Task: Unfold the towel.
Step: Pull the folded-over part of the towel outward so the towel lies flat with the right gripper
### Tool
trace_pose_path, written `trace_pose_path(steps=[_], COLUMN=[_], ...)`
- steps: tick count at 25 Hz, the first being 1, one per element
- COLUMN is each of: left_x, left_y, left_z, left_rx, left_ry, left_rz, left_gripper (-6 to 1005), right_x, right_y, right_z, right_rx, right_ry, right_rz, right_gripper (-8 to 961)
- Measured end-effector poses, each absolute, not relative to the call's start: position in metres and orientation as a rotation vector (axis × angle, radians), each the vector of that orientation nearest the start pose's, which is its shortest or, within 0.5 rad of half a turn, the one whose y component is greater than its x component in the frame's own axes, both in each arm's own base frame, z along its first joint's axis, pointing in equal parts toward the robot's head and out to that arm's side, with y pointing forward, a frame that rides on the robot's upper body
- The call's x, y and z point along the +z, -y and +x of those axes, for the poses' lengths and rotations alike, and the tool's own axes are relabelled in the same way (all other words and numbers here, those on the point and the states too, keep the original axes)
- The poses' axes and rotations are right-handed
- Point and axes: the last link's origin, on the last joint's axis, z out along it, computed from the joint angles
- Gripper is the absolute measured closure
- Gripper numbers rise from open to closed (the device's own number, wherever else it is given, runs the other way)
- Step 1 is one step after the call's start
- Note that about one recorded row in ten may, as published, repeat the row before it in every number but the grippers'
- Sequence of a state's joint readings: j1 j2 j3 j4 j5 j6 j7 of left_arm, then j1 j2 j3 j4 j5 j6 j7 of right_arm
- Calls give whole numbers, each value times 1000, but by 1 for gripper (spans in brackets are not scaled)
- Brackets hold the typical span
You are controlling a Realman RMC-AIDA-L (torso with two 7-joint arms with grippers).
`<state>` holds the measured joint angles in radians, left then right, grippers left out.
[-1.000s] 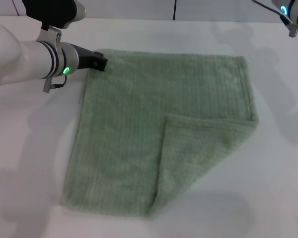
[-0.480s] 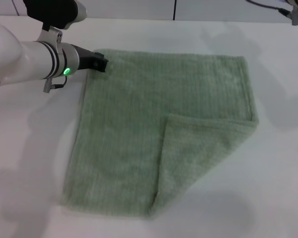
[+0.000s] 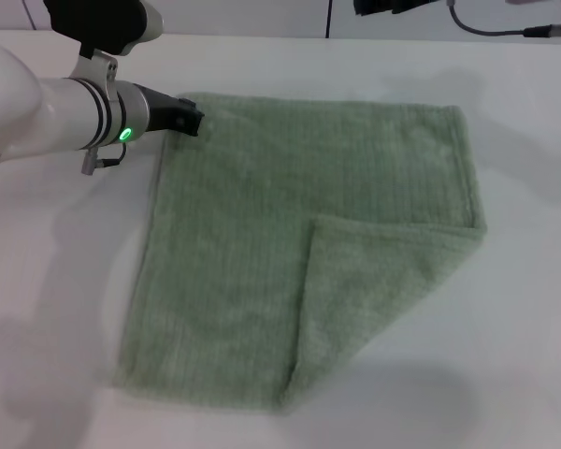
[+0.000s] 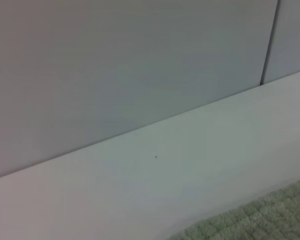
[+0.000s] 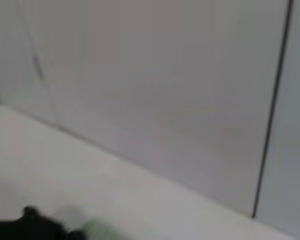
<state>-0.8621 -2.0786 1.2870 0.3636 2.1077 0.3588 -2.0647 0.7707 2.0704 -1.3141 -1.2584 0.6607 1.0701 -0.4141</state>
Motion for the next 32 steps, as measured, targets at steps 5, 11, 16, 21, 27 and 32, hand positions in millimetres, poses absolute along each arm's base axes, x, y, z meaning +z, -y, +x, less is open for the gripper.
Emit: trace_pose_path(steps=[5, 11, 16, 21, 27, 32], left_x=[-58, -57, -57, -57, -57, -57], left_y=[-454, -454, -454, -454, -454, -454], left_z=[-249, -248, -248, -248, -248, -249], left_rx=[-3, -4, -6, -6, -4, -4], left_ry=[851, 850, 849, 850, 851, 852], left_rz=[-2141, -2141, -2141, -2140, -2141, -2141], left_gripper=[1001, 1001, 1001, 1000, 1000, 1000], right_x=[18, 12, 5, -8, -20, -32], right_y=[-434, -430, -427, -424, -422, -419], right_z=[94, 98, 99, 101, 108, 118], right_rx=[89, -34, -88, -156, -216, -265], right_ry=[-926, -1025, -1054, -1066, -1093, -1125], right_rz=[-2431, -2529, -2589, -2663, -2700, -2723], right_gripper=[301, 301, 301, 301, 300, 300])
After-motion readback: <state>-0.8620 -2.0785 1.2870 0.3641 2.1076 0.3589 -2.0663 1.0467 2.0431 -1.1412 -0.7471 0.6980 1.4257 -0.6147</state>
